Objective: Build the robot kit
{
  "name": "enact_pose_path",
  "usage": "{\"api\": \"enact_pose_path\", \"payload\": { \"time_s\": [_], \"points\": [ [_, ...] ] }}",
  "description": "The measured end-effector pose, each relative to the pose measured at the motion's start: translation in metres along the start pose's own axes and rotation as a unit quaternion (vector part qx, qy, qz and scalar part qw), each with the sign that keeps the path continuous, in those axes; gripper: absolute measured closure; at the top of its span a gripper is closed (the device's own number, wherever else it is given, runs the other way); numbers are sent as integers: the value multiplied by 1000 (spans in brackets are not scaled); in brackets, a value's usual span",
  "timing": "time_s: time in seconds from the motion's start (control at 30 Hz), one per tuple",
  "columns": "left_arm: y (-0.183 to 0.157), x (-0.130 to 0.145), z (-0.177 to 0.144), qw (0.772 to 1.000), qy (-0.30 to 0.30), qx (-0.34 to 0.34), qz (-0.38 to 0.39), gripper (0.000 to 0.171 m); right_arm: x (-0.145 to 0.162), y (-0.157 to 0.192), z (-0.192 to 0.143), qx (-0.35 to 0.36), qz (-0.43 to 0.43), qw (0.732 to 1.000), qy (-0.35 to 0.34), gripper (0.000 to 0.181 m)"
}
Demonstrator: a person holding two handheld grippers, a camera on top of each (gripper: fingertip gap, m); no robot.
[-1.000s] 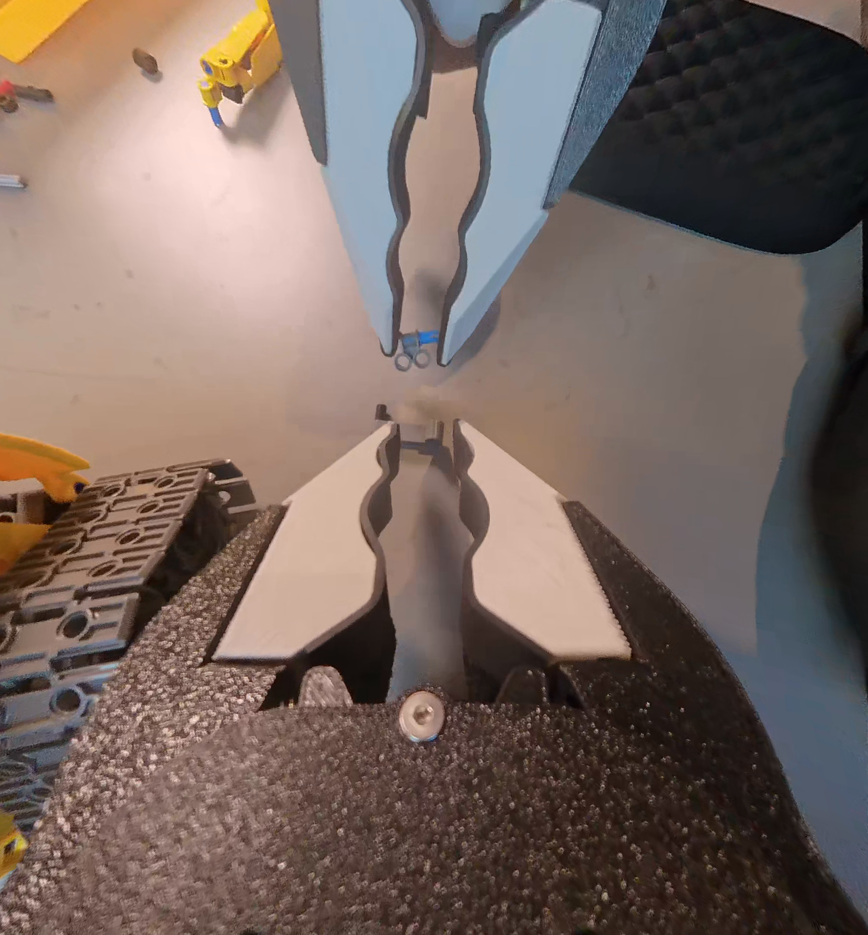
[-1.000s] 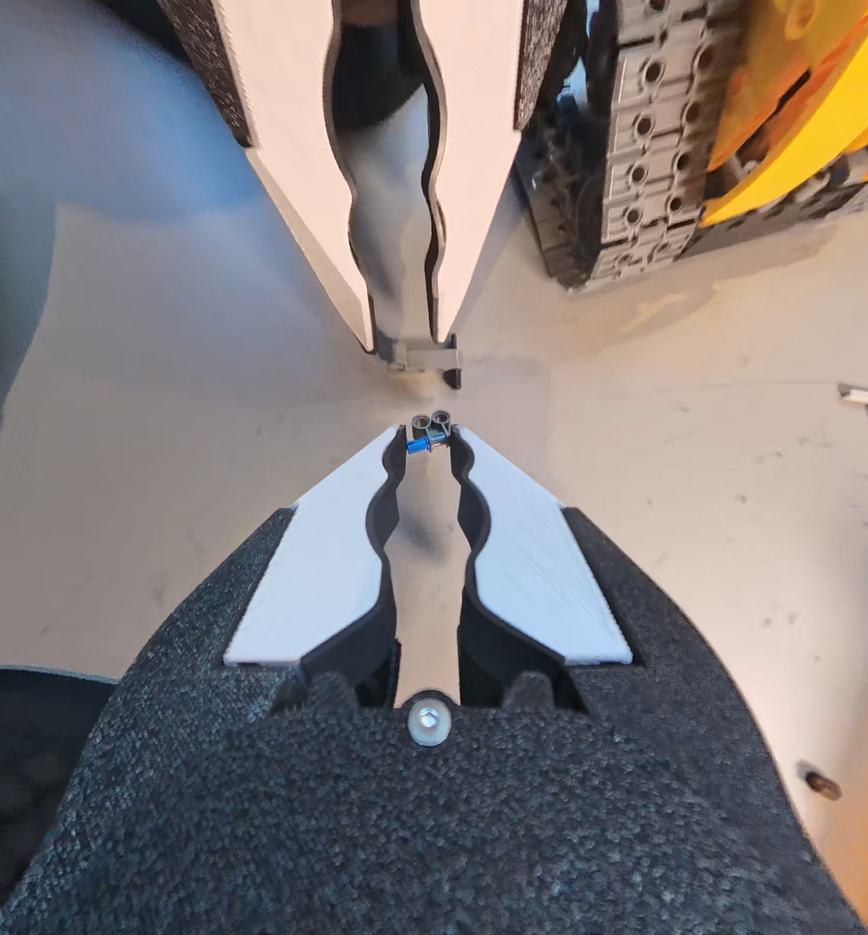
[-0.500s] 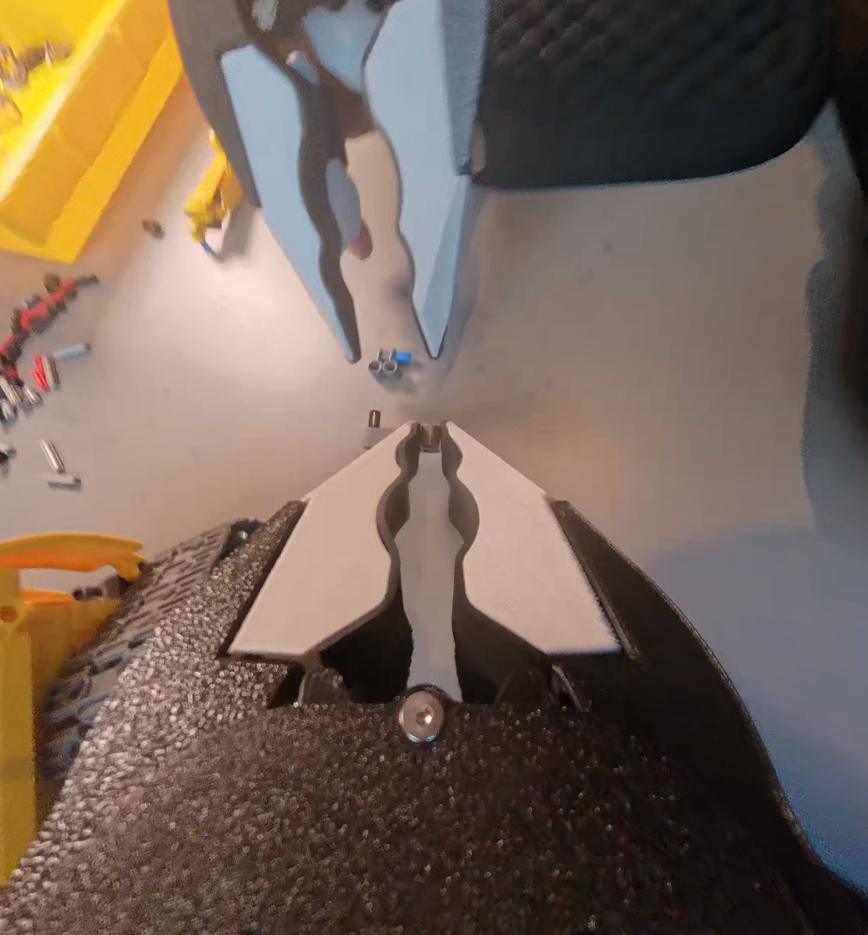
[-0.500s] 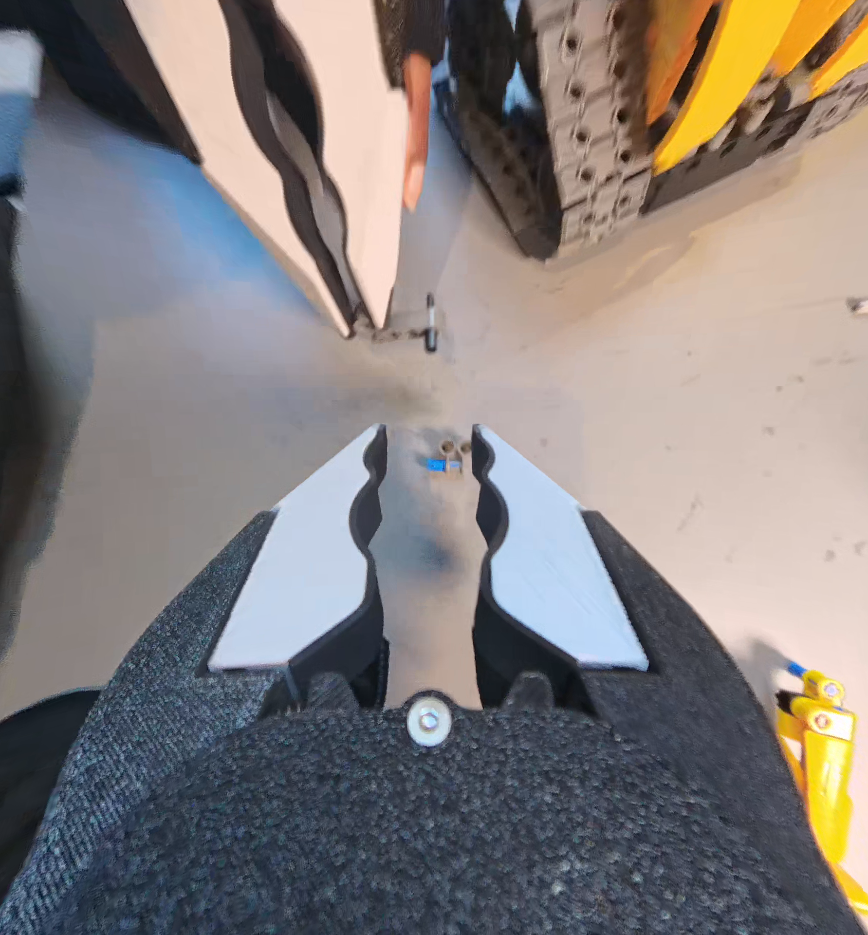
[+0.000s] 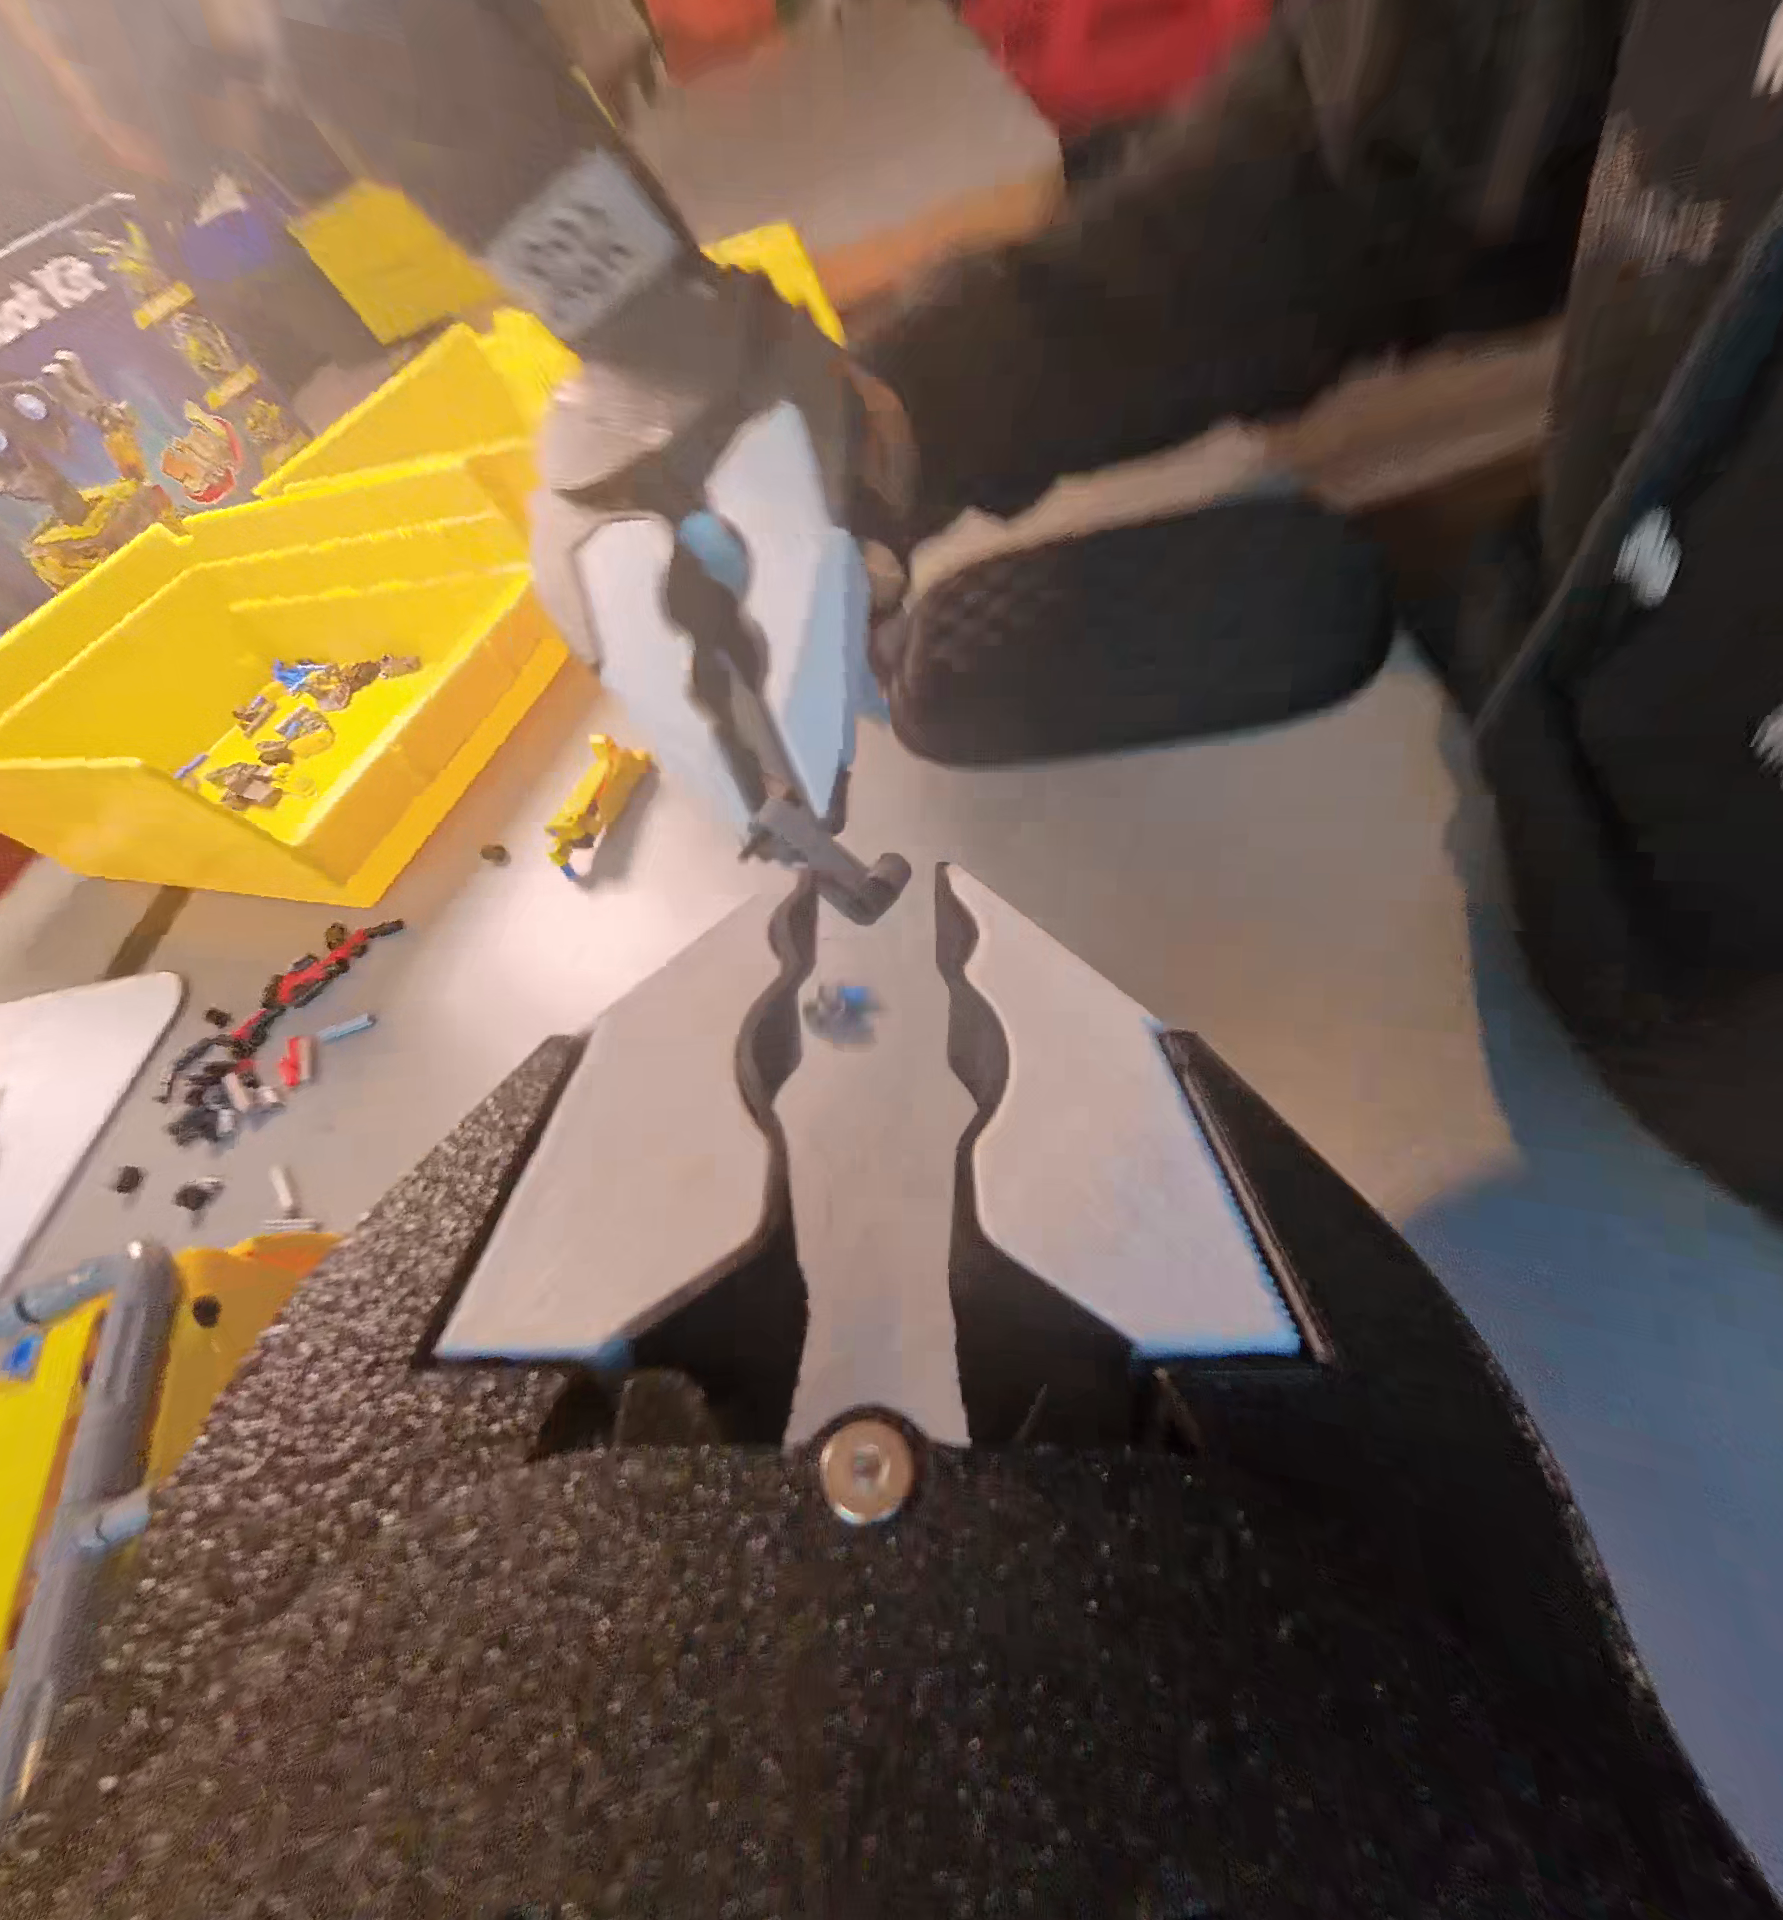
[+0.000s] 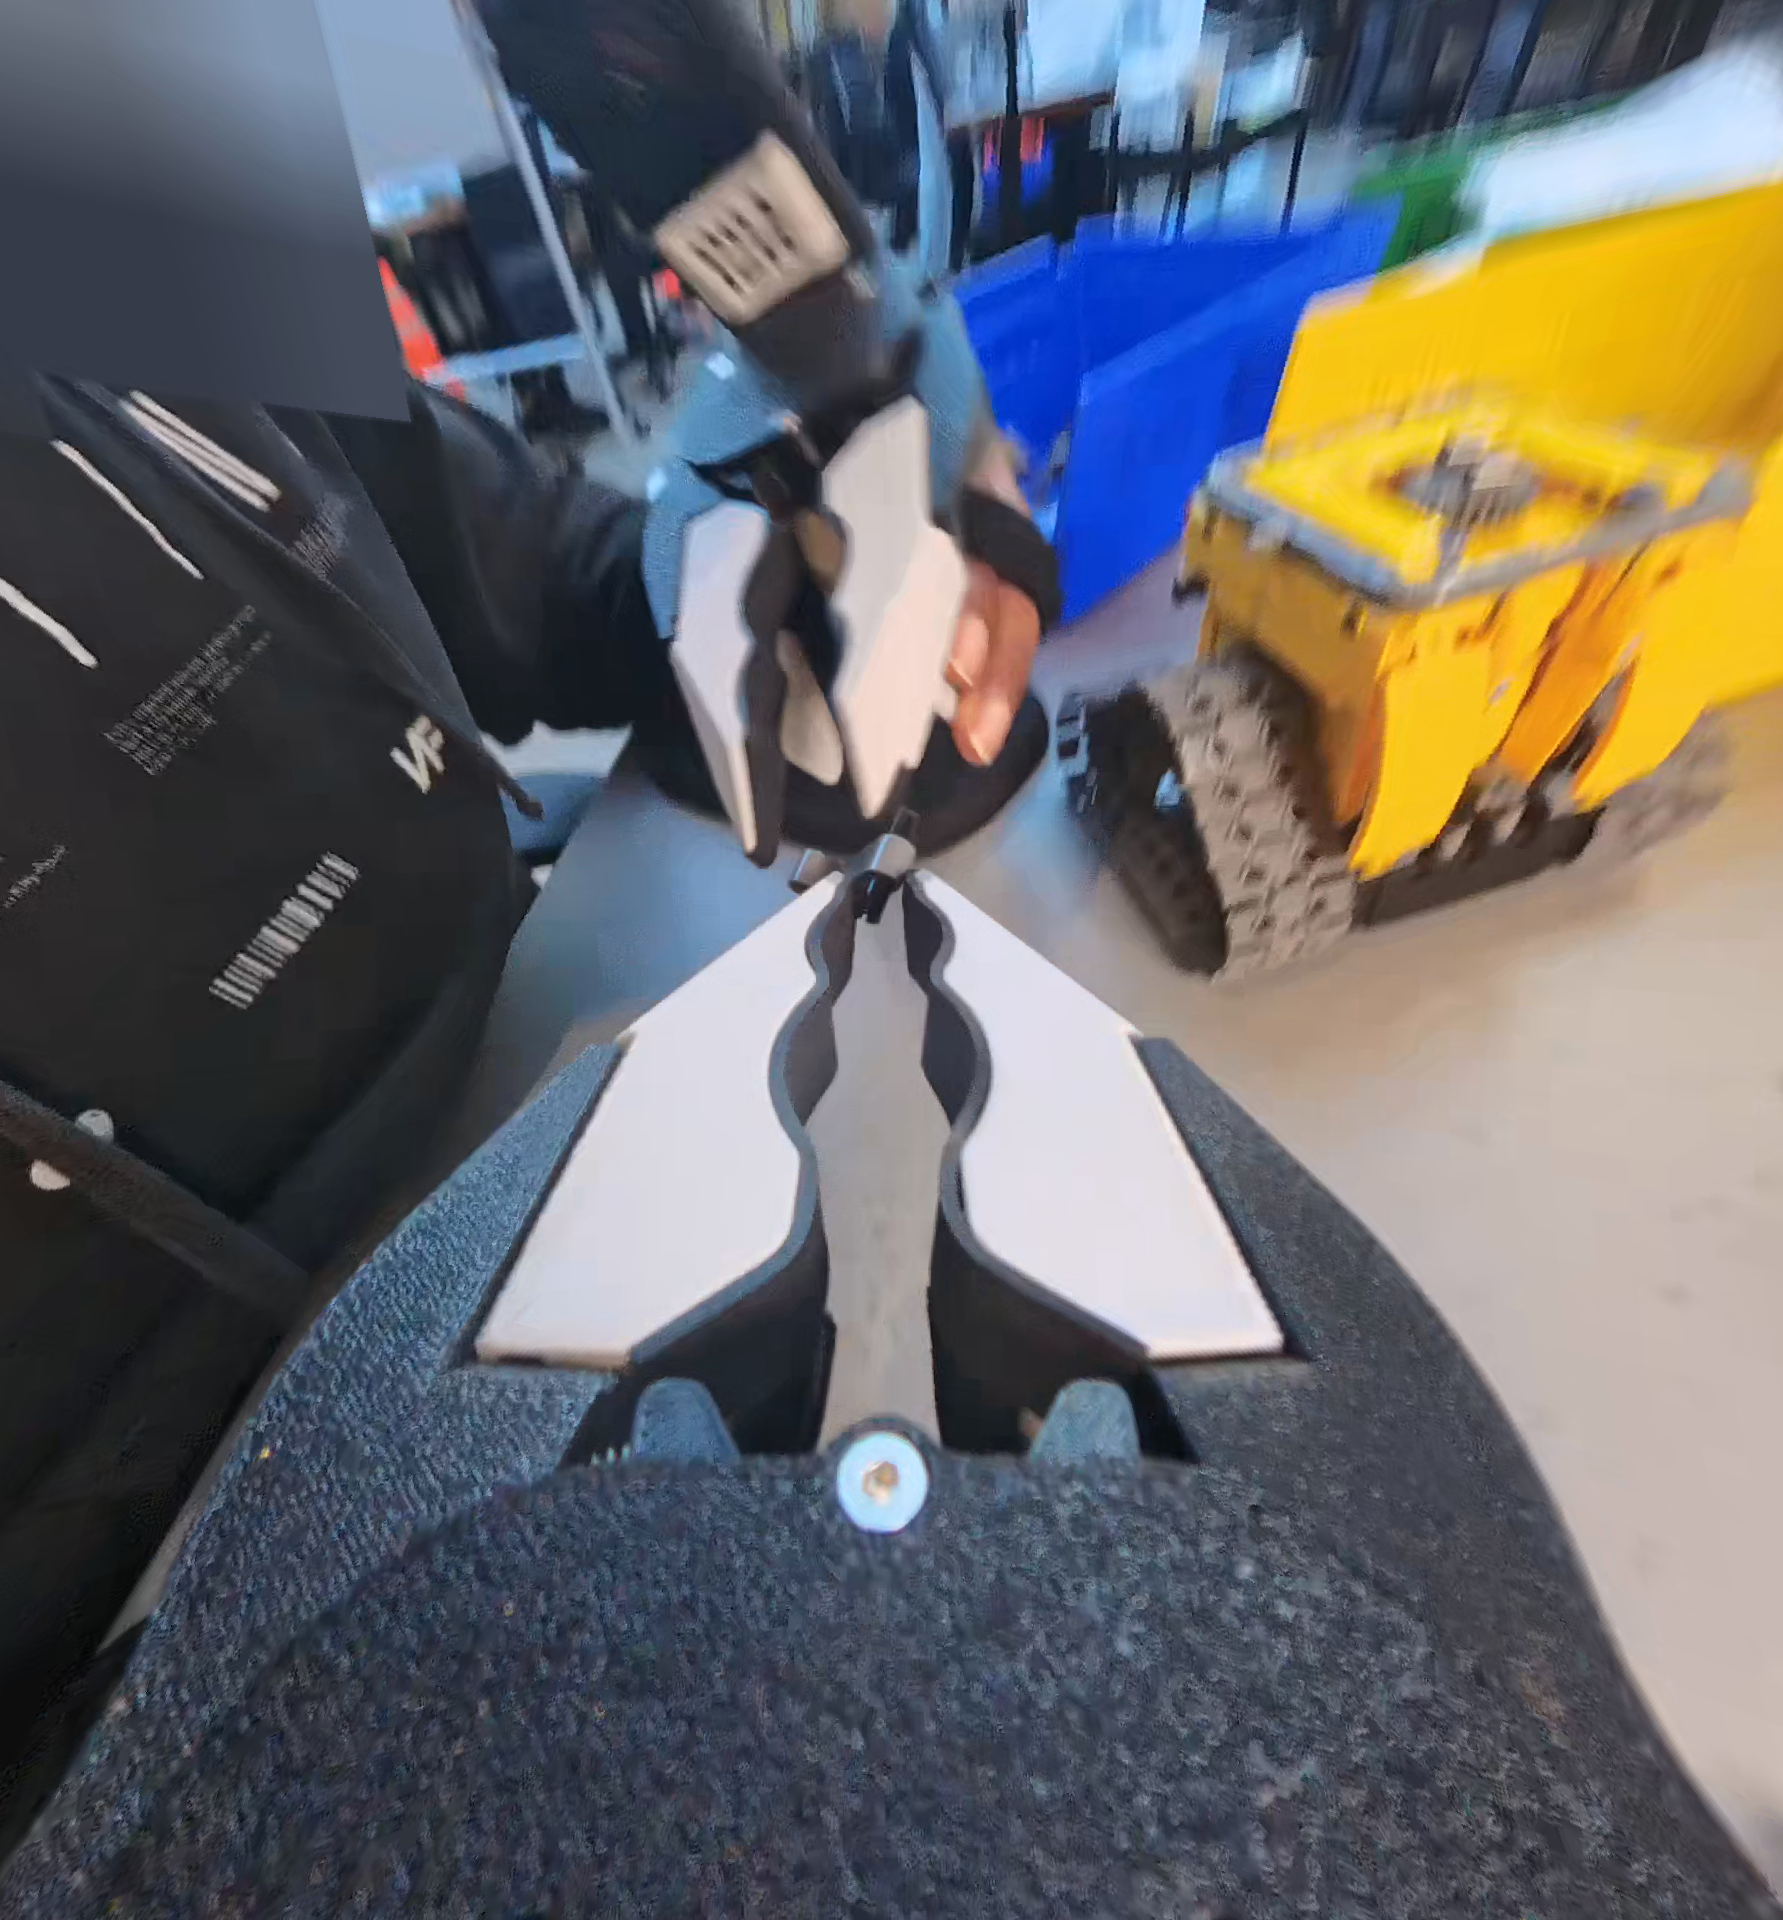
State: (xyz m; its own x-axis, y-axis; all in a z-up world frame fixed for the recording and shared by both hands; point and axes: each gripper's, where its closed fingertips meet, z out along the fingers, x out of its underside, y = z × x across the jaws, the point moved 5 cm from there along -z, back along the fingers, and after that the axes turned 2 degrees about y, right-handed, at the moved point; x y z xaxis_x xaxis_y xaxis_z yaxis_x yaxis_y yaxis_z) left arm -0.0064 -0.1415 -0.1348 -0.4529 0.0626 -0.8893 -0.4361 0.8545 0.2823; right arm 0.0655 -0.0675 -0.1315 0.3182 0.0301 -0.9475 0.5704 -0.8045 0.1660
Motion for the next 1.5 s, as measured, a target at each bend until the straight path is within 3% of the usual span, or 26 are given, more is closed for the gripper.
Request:
{"api": "enact_pose_path", "payload": {
  "time_s": [0.1, 0.17, 0.27, 0.33, 0.4, 0.5, 0.63, 1.07, 1.5],
  "points": [
    [17, -16, -13, 982, -102, 36, -152, 135, -19, 9, -13, 26, -58, 992, -109, 173],
    [17, -22, -11, 962, -137, 79, -221, 127, -26, 15, -15, 48, -97, 983, -150, 173],
    [16, -26, -6, 948, -156, 102, -258, 140, -27, 19, -9, 73, -131, 975, -163, 173],
    [14, -21, -1, 957, -126, 94, -245, 156, -23, 19, -4, 94, -155, 973, -144, 173],
    [14, -12, 0, 972, -83, 61, -211, 156, -14, 14, -2, 113, -170, 974, -100, 173],
    [12, 10, 7, 987, 36, 26, -156, 156, 10, 6, 6, 125, -171, 977, 20, 172],
    [4, 40, 22, 982, 155, 9, -111, 156, 29, 1, 14, 106, -150, 976, 115, 165],
    [-3, 66, 34, 966, 222, 25, -129, 151, 58, -11, 28, 70, -111, 958, 254, 174],
    [-8, 71, 37, 962, 245, 32, -113, 153, 64, -14, 33, 68, -108, 955, 267, 174]
  ]
}}
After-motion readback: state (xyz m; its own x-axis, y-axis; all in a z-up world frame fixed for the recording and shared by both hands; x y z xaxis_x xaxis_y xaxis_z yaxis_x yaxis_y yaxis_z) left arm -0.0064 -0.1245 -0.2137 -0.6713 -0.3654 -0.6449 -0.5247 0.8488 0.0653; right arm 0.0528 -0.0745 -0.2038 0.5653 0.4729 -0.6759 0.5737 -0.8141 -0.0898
